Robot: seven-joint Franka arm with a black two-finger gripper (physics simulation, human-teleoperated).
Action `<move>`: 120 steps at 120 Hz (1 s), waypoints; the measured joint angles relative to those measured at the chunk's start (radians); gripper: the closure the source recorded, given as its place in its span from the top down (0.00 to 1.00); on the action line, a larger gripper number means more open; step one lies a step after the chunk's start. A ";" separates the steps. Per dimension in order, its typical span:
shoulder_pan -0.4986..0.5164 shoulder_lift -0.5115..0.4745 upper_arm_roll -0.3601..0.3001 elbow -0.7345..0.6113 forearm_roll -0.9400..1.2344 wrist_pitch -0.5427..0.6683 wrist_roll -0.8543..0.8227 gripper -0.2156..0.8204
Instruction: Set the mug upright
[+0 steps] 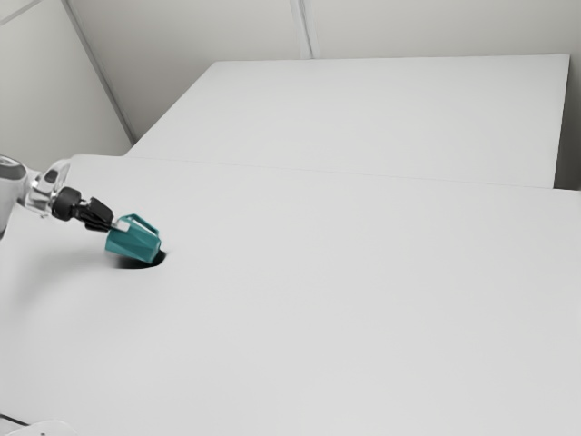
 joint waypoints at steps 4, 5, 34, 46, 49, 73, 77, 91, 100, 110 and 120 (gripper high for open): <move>-0.001 -0.002 -0.002 -0.001 0.000 -0.002 0.001 0.07; -0.001 -0.003 -0.003 -0.001 0.001 -0.002 0.001 0.07; -0.036 -0.084 -0.006 -0.026 0.028 0.019 0.003 0.04; -0.093 -0.166 -0.006 -0.088 0.069 0.066 0.001 0.04; -0.111 -0.188 -0.006 -0.107 0.085 0.082 0.000 0.04; -0.250 -0.385 -0.037 -0.296 0.261 0.263 -0.045 0.03; -0.257 -0.406 -0.061 -0.319 0.299 0.294 -0.060 0.03; -0.266 -0.455 -0.152 -0.376 0.436 0.381 -0.126 0.03; -0.266 -0.478 -0.200 -0.405 0.504 0.423 -0.172 0.03; -0.265 -0.514 -0.248 -0.452 0.554 0.465 -0.226 0.03; -0.266 -0.530 -0.292 -0.486 0.588 0.502 -0.277 0.03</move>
